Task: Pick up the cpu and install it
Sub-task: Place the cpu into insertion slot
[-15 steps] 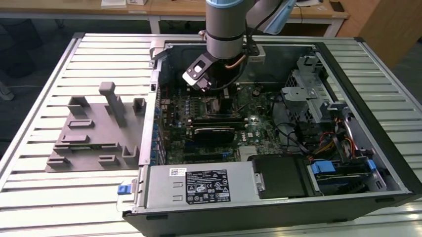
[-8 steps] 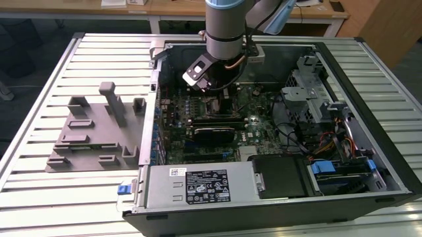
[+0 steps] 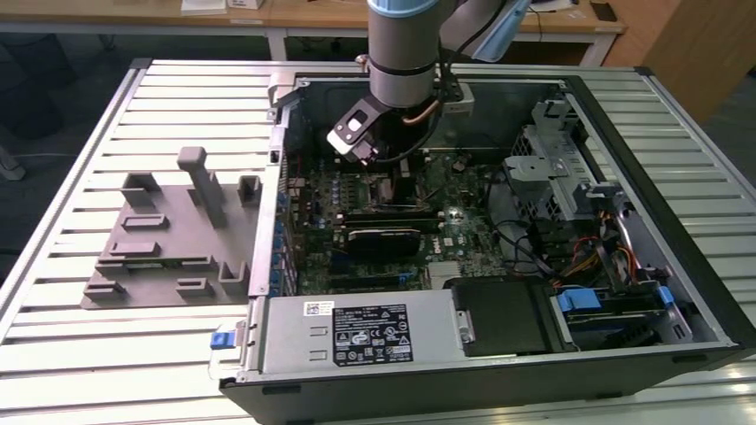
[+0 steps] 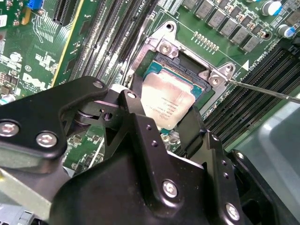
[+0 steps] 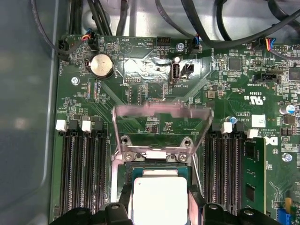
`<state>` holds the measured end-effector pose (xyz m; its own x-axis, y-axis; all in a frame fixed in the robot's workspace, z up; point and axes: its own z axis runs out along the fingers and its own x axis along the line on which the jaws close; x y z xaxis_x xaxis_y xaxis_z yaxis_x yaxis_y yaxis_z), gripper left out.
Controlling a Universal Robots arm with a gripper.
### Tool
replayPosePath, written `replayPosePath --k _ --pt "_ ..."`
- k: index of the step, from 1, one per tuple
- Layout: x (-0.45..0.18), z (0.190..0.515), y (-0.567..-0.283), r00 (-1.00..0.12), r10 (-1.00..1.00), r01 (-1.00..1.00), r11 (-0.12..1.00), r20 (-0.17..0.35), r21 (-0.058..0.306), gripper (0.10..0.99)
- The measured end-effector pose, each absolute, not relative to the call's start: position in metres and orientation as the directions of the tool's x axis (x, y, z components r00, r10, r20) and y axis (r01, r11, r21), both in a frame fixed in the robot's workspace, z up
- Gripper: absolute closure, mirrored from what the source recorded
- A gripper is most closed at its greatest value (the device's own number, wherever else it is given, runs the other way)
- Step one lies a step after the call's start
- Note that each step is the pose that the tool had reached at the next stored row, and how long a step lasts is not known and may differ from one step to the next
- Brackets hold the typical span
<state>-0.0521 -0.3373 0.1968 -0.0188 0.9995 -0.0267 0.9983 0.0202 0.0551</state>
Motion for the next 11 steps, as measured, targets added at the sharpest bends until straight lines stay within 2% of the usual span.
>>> replayPosePath --k 11 --pt "-0.0523 0.1938 -0.3372 -0.019 0.999 0.998 0.020 -0.027 0.055 0.541"
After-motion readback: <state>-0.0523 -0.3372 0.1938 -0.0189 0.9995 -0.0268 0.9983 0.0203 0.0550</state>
